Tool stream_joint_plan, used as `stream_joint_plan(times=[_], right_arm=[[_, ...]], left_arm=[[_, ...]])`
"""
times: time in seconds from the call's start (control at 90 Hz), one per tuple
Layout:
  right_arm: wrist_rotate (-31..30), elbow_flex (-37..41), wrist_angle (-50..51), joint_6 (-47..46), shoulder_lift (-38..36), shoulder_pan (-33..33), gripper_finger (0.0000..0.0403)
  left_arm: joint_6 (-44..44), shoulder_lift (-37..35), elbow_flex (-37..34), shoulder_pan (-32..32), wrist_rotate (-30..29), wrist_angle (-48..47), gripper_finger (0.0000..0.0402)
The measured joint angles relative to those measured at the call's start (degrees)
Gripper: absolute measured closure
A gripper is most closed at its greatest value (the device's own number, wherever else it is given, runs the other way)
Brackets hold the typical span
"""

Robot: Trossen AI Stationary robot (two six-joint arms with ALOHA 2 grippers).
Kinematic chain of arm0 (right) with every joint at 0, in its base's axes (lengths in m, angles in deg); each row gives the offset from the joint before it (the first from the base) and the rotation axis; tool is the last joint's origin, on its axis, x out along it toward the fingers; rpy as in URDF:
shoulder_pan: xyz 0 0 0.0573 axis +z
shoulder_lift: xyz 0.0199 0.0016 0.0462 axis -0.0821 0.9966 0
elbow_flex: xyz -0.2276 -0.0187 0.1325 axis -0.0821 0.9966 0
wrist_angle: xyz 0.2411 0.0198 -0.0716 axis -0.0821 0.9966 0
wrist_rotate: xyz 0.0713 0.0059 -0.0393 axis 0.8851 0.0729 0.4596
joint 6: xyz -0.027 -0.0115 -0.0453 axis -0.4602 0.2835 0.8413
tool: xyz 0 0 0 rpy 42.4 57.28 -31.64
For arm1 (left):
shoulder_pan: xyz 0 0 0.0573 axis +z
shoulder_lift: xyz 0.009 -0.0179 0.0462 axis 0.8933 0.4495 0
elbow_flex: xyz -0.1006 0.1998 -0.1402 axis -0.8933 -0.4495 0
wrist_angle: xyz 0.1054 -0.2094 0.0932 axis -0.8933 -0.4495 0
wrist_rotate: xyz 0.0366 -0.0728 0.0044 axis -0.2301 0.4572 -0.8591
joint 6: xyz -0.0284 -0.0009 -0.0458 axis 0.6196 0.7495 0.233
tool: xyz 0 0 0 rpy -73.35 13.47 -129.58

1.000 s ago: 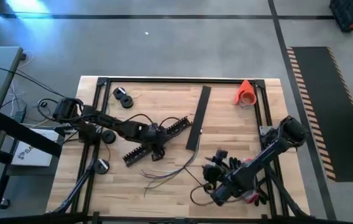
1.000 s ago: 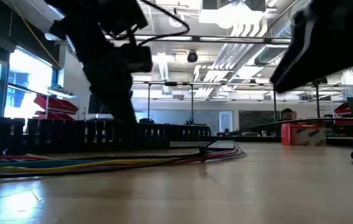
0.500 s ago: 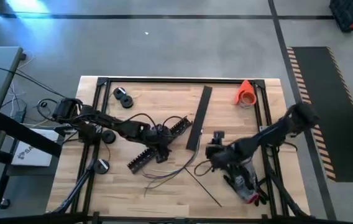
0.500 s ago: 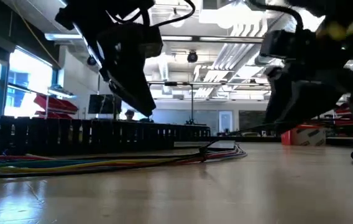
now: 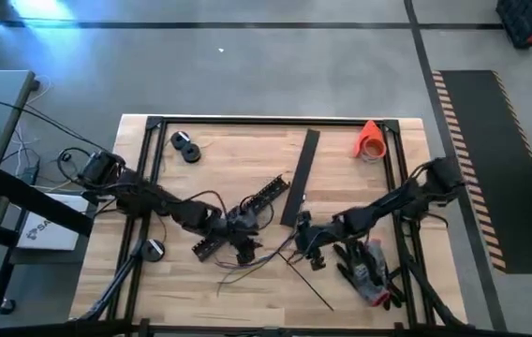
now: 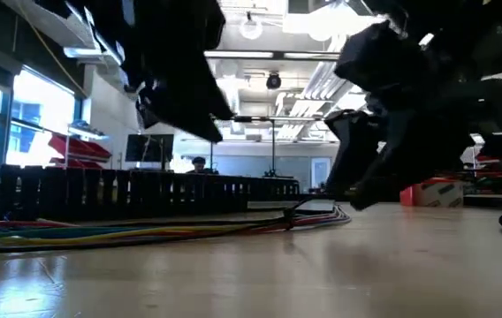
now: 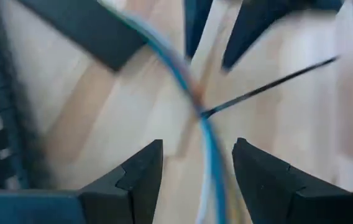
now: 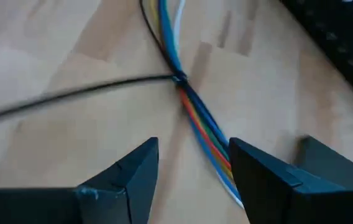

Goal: Ziptie cables
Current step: Put the cable wires to the black cable duct

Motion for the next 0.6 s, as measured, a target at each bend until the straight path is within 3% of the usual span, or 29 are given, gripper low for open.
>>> stream_joint_plan(times=[0.111,0.256,0.4,0.511,0.6], right_arm=[[-2.4,-6.4,14.0,-8.4,-1.5,2.4,0.0222],[-13.1,-10.4,28.6,-16.5,-6.9,7.7,0.0222],[-23.0,-9.4,32.1,-21.2,-12.2,12.6,0.0222],[-24.6,-8.2,32.8,-25.0,-14.5,14.4,0.0222],[-25.9,-7.8,33.7,-27.1,-14.6,15.5,0.0222]], left_arm=[[6.1,3.2,0.0,-0.5,0.9,4.8,0.0228],[6.2,9.0,2.9,-0.7,-1.6,2.5,0.0235],[3.6,15.1,9.2,-1.0,0.7,-1.5,0.0242],[4.0,19.4,12.8,-1.0,2.7,-2.6,0.0243],[7.7,21.7,16.6,-1.0,1.2,-9.9,0.0243]])
